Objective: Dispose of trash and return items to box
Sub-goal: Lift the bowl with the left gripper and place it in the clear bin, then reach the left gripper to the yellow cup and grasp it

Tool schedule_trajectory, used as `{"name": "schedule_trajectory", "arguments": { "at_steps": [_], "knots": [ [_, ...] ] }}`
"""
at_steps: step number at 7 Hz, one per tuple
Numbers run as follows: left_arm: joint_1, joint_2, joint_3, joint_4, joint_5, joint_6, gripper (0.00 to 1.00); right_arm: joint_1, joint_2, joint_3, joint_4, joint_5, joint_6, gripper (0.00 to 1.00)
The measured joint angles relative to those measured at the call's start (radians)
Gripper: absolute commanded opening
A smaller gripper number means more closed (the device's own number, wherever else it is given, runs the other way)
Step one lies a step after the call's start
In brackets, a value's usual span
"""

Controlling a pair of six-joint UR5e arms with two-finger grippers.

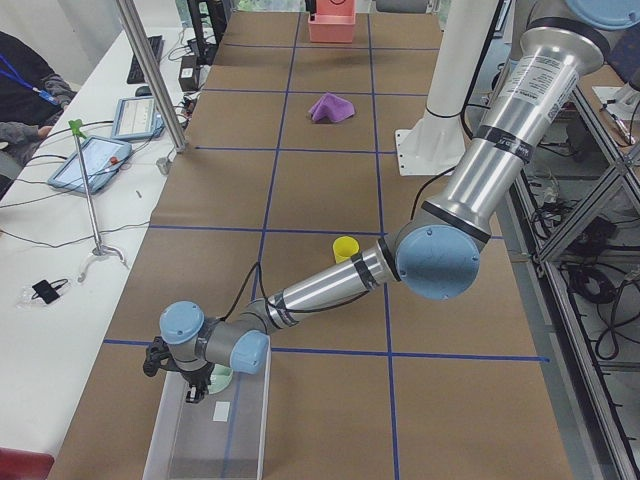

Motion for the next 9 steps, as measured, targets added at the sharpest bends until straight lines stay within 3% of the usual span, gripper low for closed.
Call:
{"name": "schedule_trajectory", "arguments": {
  "at_steps": [1, 2, 3, 4, 5, 6, 8, 9],
  "knots": [
    [-0.064, -0.004, -0.027, 0.044, -0.013, 0.087, 0.99, 0.0, 0.0, 0.002, 0.0, 0.001, 0.001, 1.0],
    [-0.124, -0.004, -0.118, 0.158, -0.029, 0.165, 0.99, 0.0, 0.0, 0.003, 0.0, 0.002, 0.001, 1.0],
    [-0.166, 0.011, -0.282, 0.331, -0.038, 0.205, 1.0, 0.0, 0.001, 0.003, -0.001, 0.004, 0.001, 1.0],
    [-0.173, 0.059, -0.517, 0.526, -0.049, 0.208, 1.0, 0.0, 0.001, 0.003, -0.001, 0.004, 0.001, 1.0],
    [-0.131, 0.134, -0.761, 0.663, -0.076, 0.147, 0.99, -0.001, 0.001, 0.002, -0.001, 0.005, 0.001, 1.0],
    [-0.04, 0.193, -0.951, 0.718, -0.103, 0.007, 0.99, -0.001, 0.001, 0.0, -0.002, 0.005, 0.001, 1.0],
    [0.208, 0.28, -1.221, 0.732, -0.116, -0.264, 0.99, -0.001, 0.001, -0.001, -0.002, 0.005, 0.002, 1.0],
    [0.319, 0.349, -1.297, 0.691, -0.111, -0.315, 0.98, -0.001, 0.001, -0.002, -0.002, 0.006, 0.002, 1.0]
  ]
}}
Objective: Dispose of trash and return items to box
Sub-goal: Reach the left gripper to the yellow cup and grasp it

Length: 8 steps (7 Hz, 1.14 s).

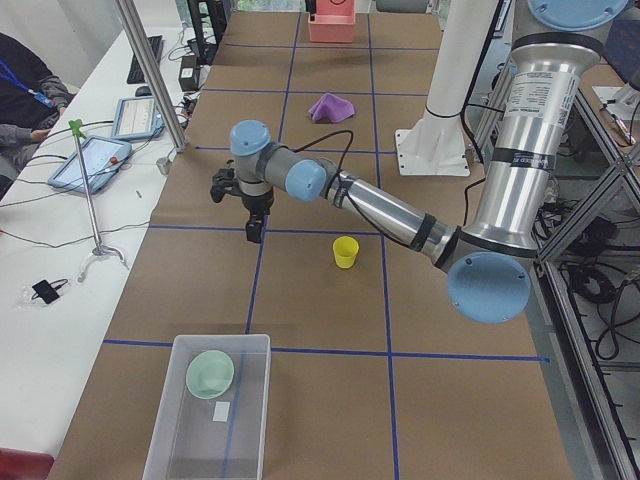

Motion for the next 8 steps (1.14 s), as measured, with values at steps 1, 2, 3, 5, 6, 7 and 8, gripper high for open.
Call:
{"name": "schedule_trajectory", "arguments": {
  "at_steps": [1, 2, 3, 5, 6, 7, 8],
  "knots": [
    [0.092, 0.075, -0.033, -0.077, 0.019, -0.018, 0.98, 0.0, 0.0, -0.001, 0.0, 0.0, 0.0, 1.0],
    [0.167, 0.14, -0.037, -0.157, 0.057, -0.022, 0.98, 0.0, 0.0, -0.002, 0.0, 0.0, 0.0, 1.0],
    [0.211, 0.186, -0.032, -0.22, 0.088, -0.02, 0.97, 0.0, 0.0, -0.002, 0.0, -0.001, 0.0, 1.0],
    [0.25, 0.265, -0.028, -0.31, 0.103, 0.023, 0.97, -0.001, 0.0, -0.002, 0.0, -0.001, 0.0, 1.0],
    [0.256, 0.292, -0.028, -0.34, 0.103, 0.042, 0.97, -0.001, 0.0, -0.002, 0.0, -0.001, 0.0, 1.0],
    [0.26, 0.304, -0.028, -0.353, 0.103, 0.051, 0.93, -0.001, 0.0, -0.002, 0.0, -0.001, 0.0, 1.0],
    [0.271, 0.307, -0.028, -0.358, 0.095, 0.053, 0.72, -0.002, 0.0, -0.002, 0.0, -0.002, 0.0, 1.0]
  ]
}}
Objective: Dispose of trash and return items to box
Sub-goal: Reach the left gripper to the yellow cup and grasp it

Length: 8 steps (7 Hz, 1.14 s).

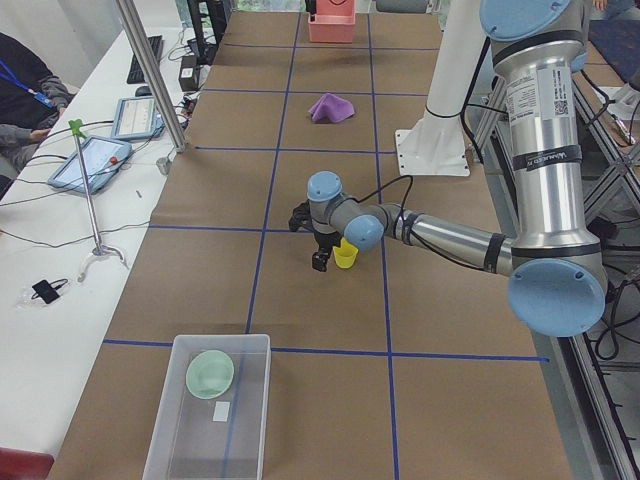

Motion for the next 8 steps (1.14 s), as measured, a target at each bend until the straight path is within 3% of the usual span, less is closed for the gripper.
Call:
{"name": "schedule_trajectory", "arguments": {
  "at_steps": [1, 2, 3, 6, 8],
  "knots": [
    [0.012, -0.001, 0.002, -0.001, -0.013, 0.0, 0.47, -0.001, 0.0, 0.0, 0.0, -0.001, 0.0, 1.0],
    [0.021, -0.007, 0.011, -0.001, -0.019, 0.0, 0.11, -0.001, 0.0, 0.0, 0.0, -0.001, 0.0, 1.0],
    [0.026, -0.016, 0.029, -0.002, -0.022, 0.001, 0.0, -0.002, 0.0, 0.0, 0.0, -0.001, 0.0, 1.0],
    [0.023, -0.035, 0.031, 0.0, -0.109, -0.007, 0.0, -0.004, 0.002, 0.0, 0.0, -0.002, 0.0, 1.0],
    [-0.075, -0.036, 0.001, 0.029, -0.219, -0.009, 0.0, -0.004, 0.007, 0.0, 0.0, -0.003, 0.0, 1.0]
  ]
}}
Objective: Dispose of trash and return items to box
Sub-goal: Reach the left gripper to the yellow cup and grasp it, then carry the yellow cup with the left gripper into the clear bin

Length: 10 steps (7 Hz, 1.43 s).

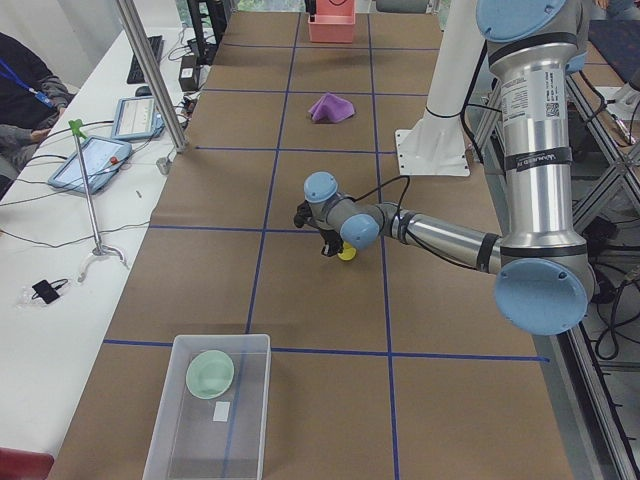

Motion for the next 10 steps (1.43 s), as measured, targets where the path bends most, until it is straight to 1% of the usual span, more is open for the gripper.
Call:
{"name": "schedule_trajectory", "arguments": {
  "at_steps": [1, 2, 3, 4, 5, 6, 7, 8, 9, 10],
  "knots": [
    [-0.089, -0.008, -0.005, 0.059, -0.03, 0.003, 0.0, 0.0, 0.001, 0.0, 0.0, 0.001, 0.0, 1.0],
    [-0.184, -0.034, 0.0, 0.146, -0.043, 0.009, 0.0, 0.0, 0.002, 0.0, 0.0, 0.002, 0.001, 1.0],
    [-0.276, -0.081, 0.023, 0.238, -0.044, 0.014, 0.0, 0.0, 0.002, 0.001, 0.0, 0.003, 0.004, 1.0],
    [-0.362, -0.135, 0.07, 0.318, -0.04, 0.041, 0.0, 0.0, 0.004, 0.003, 0.0, 0.003, 0.011, 1.0],
    [-0.444, -0.19, 0.151, 0.36, -0.036, 0.101, 0.0, -0.002, 0.006, 0.005, 0.0, 0.004, 0.02, 1.0],
    [-0.528, -0.261, 0.278, 0.378, -0.034, 0.184, 0.0, -0.004, 0.008, 0.005, 0.0, 0.004, 0.029, 1.0],
    [-0.602, -0.34, 0.431, 0.382, -0.018, 0.272, 0.0, -0.006, 0.01, 0.005, 0.0, 0.004, 0.033, 1.0],
    [-0.654, -0.41, 0.585, 0.367, 0.029, 0.346, 0.0, -0.007, 0.013, 0.004, 0.0, 0.005, 0.034, 1.0],
    [-0.68, -0.454, 0.726, 0.308, 0.074, 0.385, 0.0, -0.01, 0.015, 0.003, 0.0, 0.004, 0.035, 1.0],
    [-0.689, -0.481, 0.876, 0.189, 0.094, 0.4, 0.0, -0.012, 0.016, 0.003, 0.0, 0.004, 0.035, 1.0]
  ]
}}
